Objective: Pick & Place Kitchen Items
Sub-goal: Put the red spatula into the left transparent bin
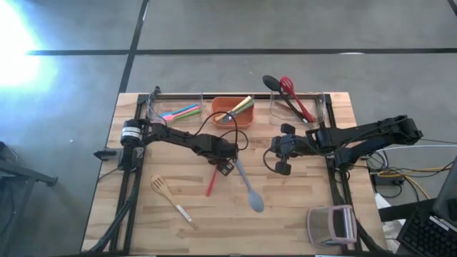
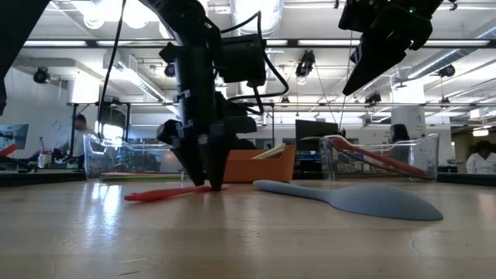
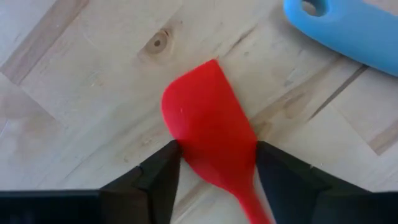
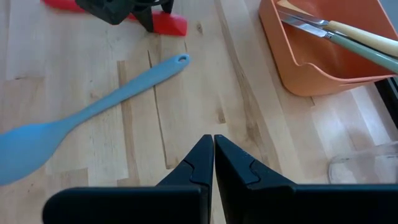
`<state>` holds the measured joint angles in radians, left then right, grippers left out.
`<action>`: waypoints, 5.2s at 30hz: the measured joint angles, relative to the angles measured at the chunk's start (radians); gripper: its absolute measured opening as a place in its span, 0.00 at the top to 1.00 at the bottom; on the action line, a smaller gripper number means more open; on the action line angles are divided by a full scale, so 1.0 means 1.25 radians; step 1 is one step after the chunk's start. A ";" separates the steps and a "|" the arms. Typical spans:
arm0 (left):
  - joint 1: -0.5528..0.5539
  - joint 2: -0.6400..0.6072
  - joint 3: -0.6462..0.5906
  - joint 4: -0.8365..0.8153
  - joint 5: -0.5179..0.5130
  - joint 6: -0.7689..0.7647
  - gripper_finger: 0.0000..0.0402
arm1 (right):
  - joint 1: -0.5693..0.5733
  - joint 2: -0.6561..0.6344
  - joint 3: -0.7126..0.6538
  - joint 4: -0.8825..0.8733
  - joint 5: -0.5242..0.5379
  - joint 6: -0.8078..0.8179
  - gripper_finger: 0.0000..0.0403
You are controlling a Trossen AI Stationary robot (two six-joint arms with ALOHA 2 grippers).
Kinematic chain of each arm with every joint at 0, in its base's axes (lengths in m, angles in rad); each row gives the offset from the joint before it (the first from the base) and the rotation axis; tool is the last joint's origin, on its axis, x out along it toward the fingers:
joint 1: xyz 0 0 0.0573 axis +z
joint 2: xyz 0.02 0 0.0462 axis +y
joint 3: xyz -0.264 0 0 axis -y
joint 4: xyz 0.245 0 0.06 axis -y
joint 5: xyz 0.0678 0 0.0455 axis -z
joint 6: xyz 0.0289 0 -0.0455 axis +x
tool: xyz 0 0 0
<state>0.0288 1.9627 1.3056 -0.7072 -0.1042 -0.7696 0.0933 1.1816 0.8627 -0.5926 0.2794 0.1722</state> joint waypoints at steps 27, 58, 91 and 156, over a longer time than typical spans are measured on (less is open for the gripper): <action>0.000 -0.008 0.000 0.031 0.016 0.076 0.94 | 0.000 0.000 0.000 -0.001 0.000 0.000 0.98; 0.028 -0.273 0.002 -0.131 0.066 0.303 0.94 | 0.000 0.000 -0.016 0.003 0.000 0.000 0.98; 0.549 -0.459 0.065 -0.223 0.076 0.833 0.94 | -0.002 0.000 -0.016 0.048 0.001 0.003 0.98; 0.698 -0.017 0.078 -0.135 0.132 0.924 0.74 | -0.002 0.000 -0.016 0.047 0.000 0.003 0.98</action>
<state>0.9012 1.9415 1.4025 -0.8764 0.0605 0.3859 0.0914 1.1812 0.8429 -0.5342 0.2794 0.1761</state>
